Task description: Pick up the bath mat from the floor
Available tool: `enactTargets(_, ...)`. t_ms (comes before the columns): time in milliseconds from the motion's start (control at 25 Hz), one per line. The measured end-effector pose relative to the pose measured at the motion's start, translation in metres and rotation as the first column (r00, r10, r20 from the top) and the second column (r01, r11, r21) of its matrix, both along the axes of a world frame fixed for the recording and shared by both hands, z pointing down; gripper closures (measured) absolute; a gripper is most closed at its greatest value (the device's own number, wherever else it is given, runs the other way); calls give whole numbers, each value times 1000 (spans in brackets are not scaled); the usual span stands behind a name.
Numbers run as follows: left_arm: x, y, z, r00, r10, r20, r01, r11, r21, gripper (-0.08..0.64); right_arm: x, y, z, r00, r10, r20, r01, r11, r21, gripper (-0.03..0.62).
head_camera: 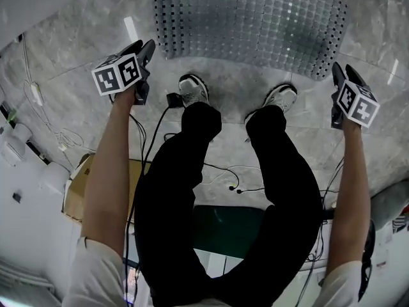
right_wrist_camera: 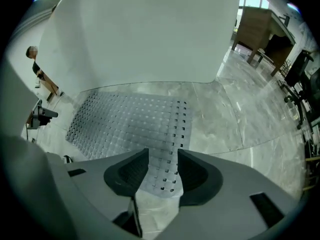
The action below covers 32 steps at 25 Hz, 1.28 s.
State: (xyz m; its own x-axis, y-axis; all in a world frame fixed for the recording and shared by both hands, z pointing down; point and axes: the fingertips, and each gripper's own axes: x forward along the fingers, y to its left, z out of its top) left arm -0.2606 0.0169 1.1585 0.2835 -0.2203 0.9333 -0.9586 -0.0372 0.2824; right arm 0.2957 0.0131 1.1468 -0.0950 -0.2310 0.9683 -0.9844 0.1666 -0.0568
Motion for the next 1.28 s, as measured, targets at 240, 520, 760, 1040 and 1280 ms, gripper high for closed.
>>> enactTargets(240, 24, -2, 30, 1000, -10, 7, 10, 1000, -13, 313, 53, -5, 31, 999, 26, -36, -26, 1000, -15, 431)
enactTargets(520, -9, -34, 81, 1000, 9, 11, -9, 1000, 3, 233, 34, -35, 96, 997, 71, -14, -71, 997, 5, 414)
enactTargets(760, -15, -50, 100, 1000, 14, -13, -14, 1000, 3, 227, 36, -45, 122, 998, 61, 1, -61, 998, -28, 363)
enactTargets(1040, -10, -58, 116, 999, 31, -24, -31, 999, -16, 229, 36, -45, 138, 995, 84, 53, -81, 995, -59, 342)
enactTargets(1280, 2, -67, 125, 1000, 11, -18, -11, 999, -44, 308, 34, -43, 137, 995, 75, 59, -70, 994, -81, 344)
